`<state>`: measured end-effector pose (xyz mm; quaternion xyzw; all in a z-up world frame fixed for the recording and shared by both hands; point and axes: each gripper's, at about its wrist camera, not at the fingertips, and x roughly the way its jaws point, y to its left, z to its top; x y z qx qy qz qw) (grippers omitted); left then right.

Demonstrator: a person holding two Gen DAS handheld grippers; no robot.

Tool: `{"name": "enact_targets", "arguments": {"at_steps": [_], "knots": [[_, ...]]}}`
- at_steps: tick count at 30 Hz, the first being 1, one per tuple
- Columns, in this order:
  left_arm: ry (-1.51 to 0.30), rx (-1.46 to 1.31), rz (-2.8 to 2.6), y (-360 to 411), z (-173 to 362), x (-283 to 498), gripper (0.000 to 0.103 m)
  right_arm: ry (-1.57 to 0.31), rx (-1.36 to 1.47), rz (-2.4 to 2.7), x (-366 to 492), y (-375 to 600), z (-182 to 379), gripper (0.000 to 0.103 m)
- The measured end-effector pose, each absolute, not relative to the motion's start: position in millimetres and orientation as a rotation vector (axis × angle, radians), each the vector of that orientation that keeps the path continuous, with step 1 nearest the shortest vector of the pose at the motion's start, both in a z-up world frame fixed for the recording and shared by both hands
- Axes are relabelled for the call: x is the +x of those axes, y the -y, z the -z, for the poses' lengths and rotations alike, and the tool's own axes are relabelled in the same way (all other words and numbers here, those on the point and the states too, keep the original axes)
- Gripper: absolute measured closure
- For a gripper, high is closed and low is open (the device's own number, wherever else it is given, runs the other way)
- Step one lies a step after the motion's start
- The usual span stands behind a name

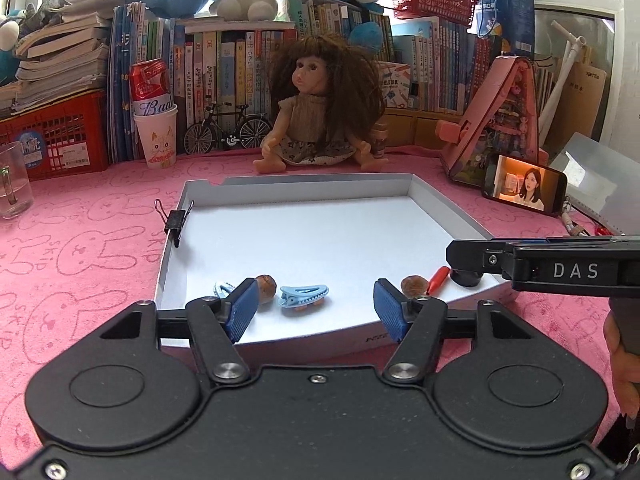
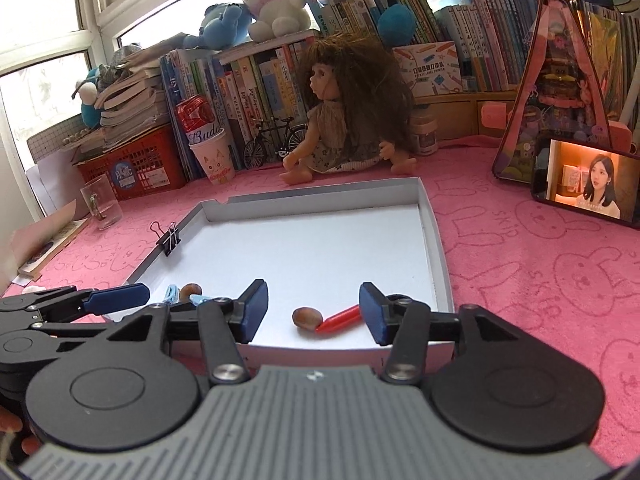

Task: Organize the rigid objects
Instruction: 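Withdraw both open tools from the box toward the remaining objects, then grasp the black binder clip with the left tool while the right tool grasps the clear dome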

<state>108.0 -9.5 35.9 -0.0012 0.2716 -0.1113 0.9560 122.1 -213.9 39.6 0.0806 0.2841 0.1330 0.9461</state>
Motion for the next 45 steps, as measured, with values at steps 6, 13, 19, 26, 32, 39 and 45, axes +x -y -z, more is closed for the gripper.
{"name": "enact_targets", "arguments": {"at_steps": [6,13,19,26,32,39,45], "knots": [[-0.549,-0.014,0.247,4,-33,78,0.041,-0.546,0.101,-0.301,92,208,-33,0.033],[-0.549,-0.003,0.256,-3,-25,50,0.041,-0.500,0.017,-0.365,55,199,-25,0.027],[-0.554,0.019,0.252,-9,-16,33,0.042,-0.494,-0.040,-0.421,30,191,-17,0.026],[-0.584,-0.026,0.210,-20,-10,36,0.049,-0.508,-0.055,-0.430,15,187,-5,0.026],[-0.599,-0.035,0.201,-21,-5,43,0.054,-0.505,-0.090,-0.442,7,183,1,0.026],[-0.603,-0.040,0.192,-18,-1,49,0.057,-0.490,-0.140,-0.453,3,174,4,0.031],[-0.593,-0.030,0.176,-17,1,52,0.076,-0.476,-0.166,-0.413,3,171,6,0.050]]}}
